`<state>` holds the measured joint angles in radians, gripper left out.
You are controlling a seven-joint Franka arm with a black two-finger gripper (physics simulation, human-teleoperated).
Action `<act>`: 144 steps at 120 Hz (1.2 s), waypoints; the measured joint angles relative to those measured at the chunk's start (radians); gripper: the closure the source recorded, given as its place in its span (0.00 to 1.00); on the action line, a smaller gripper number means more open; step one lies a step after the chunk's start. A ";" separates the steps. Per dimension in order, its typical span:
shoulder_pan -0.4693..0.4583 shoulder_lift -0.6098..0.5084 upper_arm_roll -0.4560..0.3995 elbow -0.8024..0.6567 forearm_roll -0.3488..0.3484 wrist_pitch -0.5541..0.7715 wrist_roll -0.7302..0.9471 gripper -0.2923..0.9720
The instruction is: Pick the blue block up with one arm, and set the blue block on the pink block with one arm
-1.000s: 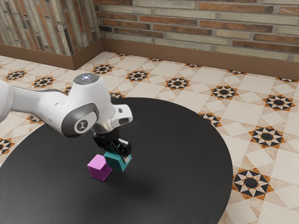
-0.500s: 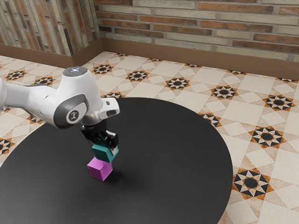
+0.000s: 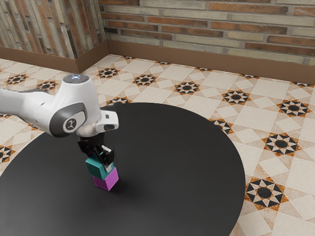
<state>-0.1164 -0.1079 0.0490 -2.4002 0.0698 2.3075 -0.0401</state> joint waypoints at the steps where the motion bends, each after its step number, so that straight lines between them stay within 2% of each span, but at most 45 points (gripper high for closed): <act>1: 0.000 0.000 0.000 -0.001 0.000 -0.001 0.001 0.51; 43: 0.000 0.006 0.024 0.009 0.000 -0.018 0.027 0.51; 98: 0.002 0.087 0.036 0.077 -0.011 -0.015 0.054 0.51; 144: 0.009 0.101 0.037 0.077 -0.017 -0.012 0.064 0.51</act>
<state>-0.1077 -0.0070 0.0863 -2.3228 0.0532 2.2959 0.0242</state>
